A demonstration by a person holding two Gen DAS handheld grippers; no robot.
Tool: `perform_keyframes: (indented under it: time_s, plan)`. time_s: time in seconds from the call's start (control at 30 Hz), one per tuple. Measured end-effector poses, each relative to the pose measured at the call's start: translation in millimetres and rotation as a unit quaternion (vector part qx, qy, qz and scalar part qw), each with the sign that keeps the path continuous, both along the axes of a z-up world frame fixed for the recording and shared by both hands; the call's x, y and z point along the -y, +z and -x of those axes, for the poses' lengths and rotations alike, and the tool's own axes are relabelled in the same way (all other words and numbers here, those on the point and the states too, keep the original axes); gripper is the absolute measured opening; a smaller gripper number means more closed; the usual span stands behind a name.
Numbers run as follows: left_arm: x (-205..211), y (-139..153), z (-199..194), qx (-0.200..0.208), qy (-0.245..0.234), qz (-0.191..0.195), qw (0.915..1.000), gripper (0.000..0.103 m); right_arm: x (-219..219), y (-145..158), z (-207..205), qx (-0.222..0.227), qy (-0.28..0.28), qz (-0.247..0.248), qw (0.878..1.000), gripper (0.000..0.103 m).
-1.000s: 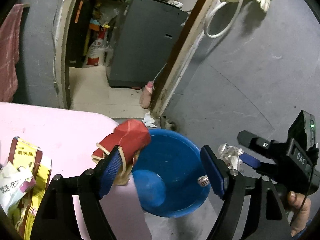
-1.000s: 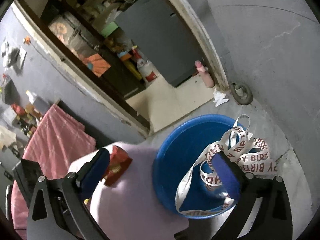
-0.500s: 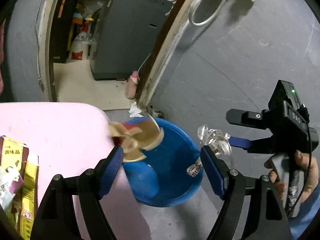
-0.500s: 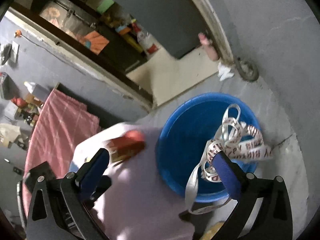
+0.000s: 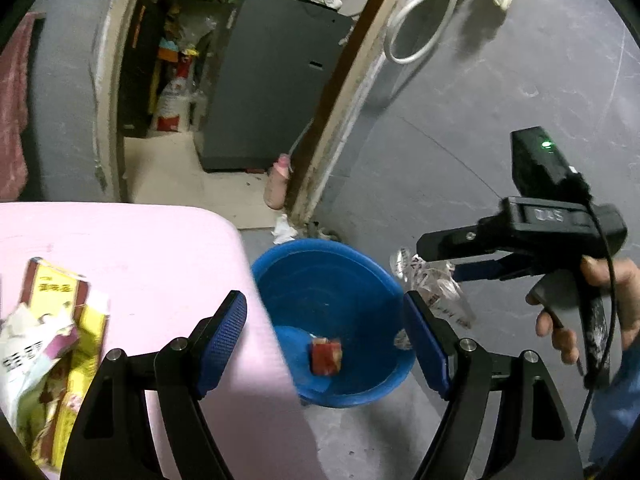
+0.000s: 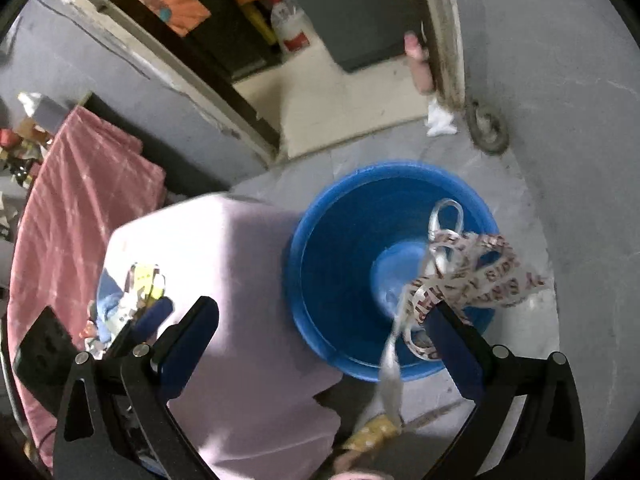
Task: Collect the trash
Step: 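Open the right tool over the basin while the left tool drops the red cup in, then move both tools back over the trash pile on the table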
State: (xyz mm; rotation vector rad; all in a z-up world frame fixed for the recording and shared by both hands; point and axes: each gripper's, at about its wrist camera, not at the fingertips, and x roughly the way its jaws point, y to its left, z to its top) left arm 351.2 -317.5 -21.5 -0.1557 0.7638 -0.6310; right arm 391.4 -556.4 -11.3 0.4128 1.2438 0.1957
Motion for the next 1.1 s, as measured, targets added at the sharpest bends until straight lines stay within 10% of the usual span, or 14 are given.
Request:
perform_keyframes:
  time_s: [0.37, 0.73, 1.1]
  plan:
    - [-37.9, 10.4, 25.6, 0.026, 0.027, 0.007, 0.9993, 0.074, -25.7, 5.0, -2.3, -0.021, 0.019, 0.072, 0.997, 0.103]
    - [-82.6, 50.4, 47.9, 0.090, 0.082, 0.012, 0.9925, 0.074, -51.7, 62.0, 74.9, 0.187, -0.062, 0.115, 0.974, 0.103]
    - [-136.6, 99.3, 92.9, 0.156, 0.131, 0.013, 0.9790, 0.076, -111.8, 108.9, 171.6, 0.386, -0.114, 0.097, 0.910, 0.103]
